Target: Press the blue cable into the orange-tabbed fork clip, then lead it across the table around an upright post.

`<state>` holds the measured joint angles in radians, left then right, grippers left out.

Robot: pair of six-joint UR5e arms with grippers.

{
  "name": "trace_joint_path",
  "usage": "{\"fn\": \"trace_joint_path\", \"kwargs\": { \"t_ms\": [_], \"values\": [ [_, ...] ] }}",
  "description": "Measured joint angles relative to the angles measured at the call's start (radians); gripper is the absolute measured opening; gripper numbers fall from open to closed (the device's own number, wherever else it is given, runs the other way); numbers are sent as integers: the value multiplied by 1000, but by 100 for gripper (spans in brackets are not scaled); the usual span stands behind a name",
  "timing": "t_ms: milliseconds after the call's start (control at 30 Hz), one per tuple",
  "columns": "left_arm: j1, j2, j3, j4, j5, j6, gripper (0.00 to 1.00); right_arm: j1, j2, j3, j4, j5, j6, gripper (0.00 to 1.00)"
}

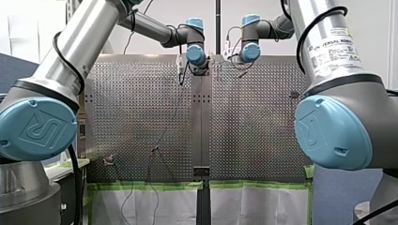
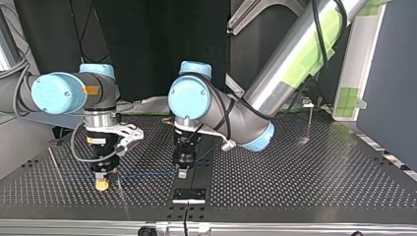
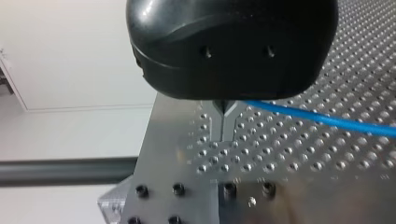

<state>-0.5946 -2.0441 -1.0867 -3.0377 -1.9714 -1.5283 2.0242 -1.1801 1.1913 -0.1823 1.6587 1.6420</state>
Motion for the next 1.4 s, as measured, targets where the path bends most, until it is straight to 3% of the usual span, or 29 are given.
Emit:
{"fn": "trace_joint_path", "kwargs": {
  "t_ms": [333, 1000, 1400],
  "values": [
    [-37, -69, 81, -62, -4, 12, 0, -46, -26, 0, 30, -25, 14, 0],
    [-77, -224, 260, -153, 1, 2, 0, -117, -29, 0, 53, -34, 15, 0],
    [-85, -256, 352, -117, 22, -42, 0, -149, -28, 6, 65, -40, 19, 0]
  ]
}}
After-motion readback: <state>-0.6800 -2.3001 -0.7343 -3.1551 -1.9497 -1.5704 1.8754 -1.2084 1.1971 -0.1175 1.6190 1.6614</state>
